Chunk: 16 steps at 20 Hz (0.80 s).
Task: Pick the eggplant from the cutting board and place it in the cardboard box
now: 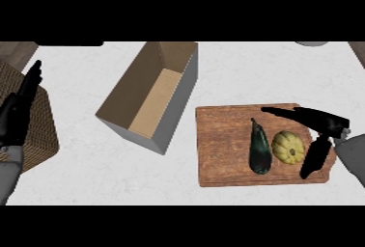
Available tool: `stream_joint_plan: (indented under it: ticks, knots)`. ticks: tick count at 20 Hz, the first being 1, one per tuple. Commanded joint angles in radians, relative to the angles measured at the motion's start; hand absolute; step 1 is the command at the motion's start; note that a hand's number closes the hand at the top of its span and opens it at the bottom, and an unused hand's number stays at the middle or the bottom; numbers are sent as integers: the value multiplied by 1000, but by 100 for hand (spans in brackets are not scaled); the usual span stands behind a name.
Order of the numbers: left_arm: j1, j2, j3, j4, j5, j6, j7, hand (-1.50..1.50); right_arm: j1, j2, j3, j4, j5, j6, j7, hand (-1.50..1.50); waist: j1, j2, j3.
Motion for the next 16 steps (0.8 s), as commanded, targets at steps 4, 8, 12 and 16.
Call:
stream_joint_plan:
  ticks: [4, 8, 12, 16]
  knots:
    - [98, -66, 9, 113, 4, 27, 1, 0, -79, 51, 27, 58, 41, 37, 36, -150, -6, 18, -30]
    - [133, -47, 28, 96, 12, 0, -13, 0, -80, 74, 29, 61, 49, 38, 39, -150, -9, 13, -31]
    - [92, -48, 35, 92, 6, -6, 29, 0, -68, 101, 33, 80, 68, 19, 11, -150, -20, 13, -29]
    - [134, -52, 56, 91, 6, -1, -4, 0, -40, 97, 24, 60, 54, 36, -32, -150, -25, 10, -30]
